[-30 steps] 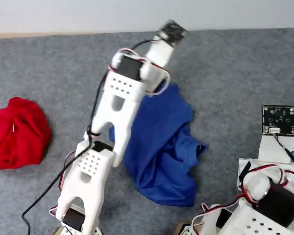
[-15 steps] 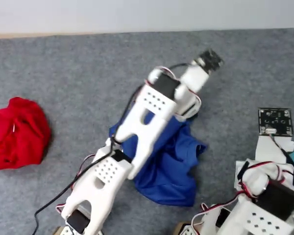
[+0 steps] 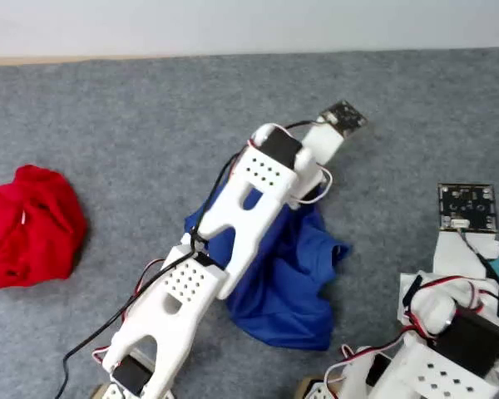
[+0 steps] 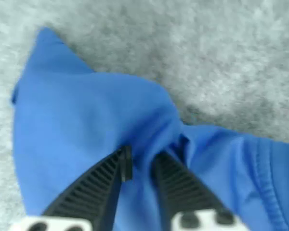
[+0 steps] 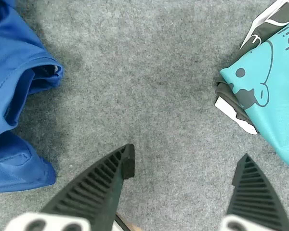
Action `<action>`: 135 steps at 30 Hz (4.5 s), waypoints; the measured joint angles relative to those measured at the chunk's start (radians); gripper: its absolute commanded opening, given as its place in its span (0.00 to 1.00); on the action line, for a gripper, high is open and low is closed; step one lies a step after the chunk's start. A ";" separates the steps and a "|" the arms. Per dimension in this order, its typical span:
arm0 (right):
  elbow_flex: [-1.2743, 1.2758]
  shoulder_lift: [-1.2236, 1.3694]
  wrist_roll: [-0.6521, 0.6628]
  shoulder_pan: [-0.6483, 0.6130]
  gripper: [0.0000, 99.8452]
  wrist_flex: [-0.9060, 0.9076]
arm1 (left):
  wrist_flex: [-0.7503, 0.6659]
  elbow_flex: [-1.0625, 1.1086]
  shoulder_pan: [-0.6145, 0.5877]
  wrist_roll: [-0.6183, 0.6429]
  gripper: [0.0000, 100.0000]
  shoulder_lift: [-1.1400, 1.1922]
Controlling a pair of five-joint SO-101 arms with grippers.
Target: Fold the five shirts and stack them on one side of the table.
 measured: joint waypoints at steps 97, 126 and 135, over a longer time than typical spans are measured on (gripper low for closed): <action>-0.818 1.797 -0.292 -0.816 0.01 -0.114 | 0.003 1.258 -0.921 -0.028 0.18 -1.290; -1.241 1.168 -0.229 -0.829 0.01 -0.216 | 0.003 1.289 -0.671 -0.028 0.18 -1.293; -1.412 1.115 -0.229 -0.792 0.01 -0.252 | 0.003 1.312 -0.465 -0.028 0.18 -1.293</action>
